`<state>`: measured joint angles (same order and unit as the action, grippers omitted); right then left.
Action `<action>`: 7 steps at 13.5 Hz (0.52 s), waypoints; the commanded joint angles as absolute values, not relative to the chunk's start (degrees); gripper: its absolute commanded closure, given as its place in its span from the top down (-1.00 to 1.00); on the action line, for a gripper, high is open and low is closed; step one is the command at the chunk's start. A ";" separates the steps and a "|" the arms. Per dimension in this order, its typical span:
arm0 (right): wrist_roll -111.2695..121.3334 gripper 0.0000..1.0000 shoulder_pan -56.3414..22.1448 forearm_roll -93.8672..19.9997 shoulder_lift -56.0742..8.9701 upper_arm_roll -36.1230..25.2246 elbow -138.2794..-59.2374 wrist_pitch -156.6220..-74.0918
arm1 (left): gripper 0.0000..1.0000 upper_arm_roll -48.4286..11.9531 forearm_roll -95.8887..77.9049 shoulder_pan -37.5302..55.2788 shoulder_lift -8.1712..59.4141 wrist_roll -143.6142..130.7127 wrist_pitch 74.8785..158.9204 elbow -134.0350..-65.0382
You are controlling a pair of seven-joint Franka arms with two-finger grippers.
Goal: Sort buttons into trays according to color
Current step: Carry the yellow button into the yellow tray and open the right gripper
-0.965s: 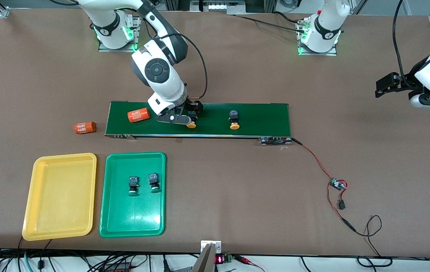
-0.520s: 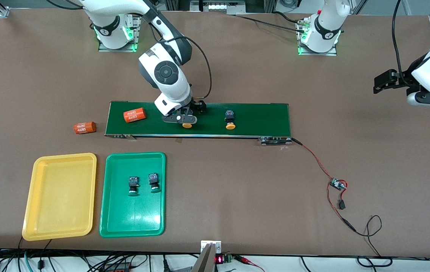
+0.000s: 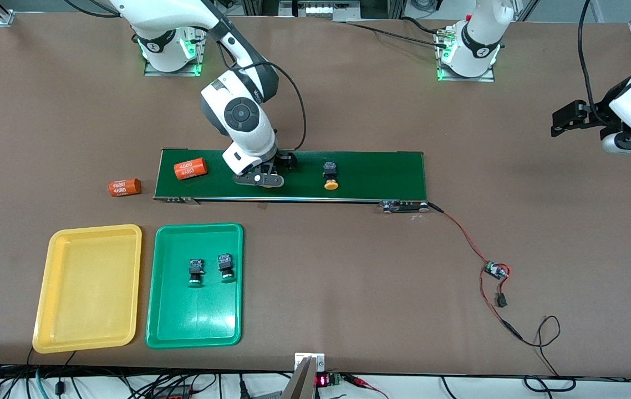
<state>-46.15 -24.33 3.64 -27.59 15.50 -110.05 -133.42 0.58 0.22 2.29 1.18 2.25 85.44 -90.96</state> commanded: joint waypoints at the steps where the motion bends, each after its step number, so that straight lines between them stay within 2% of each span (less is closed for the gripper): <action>1: -45.97 0.75 -24.26 4.75 -28.12 14.68 -109.69 -133.07 | 1.00 0.44 0.18 2.46 1.32 2.55 84.55 -89.83; 2: -45.10 0.54 -24.26 4.75 -28.04 14.68 -109.69 -133.07 | 1.00 0.44 0.18 2.46 1.49 2.55 84.64 -89.65; 3: -44.83 0.10 -24.26 4.75 -28.04 14.59 -109.69 -132.98 | 1.00 0.35 0.09 2.63 1.58 2.55 84.55 -89.39; 4: -44.82 -0.14 -24.26 4.75 -28.04 14.42 -109.69 -132.98 | 1.00 0.35 0.09 2.64 1.67 2.55 84.64 -89.30; 5: -44.74 -0.34 -24.26 4.75 -28.04 14.24 -109.69 -132.98 | 1.00 0.35 0.17 2.72 1.84 2.55 84.64 -88.95; 7: -44.30 -0.55 -24.17 4.75 -27.86 13.98 -109.43 -132.98 | 1.00 0.35 0.18 2.72 1.93 2.55 84.55 -88.95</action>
<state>-45.04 -24.26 3.83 -28.06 14.15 -110.04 -133.40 0.32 0.22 2.43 1.19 2.25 85.46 -90.77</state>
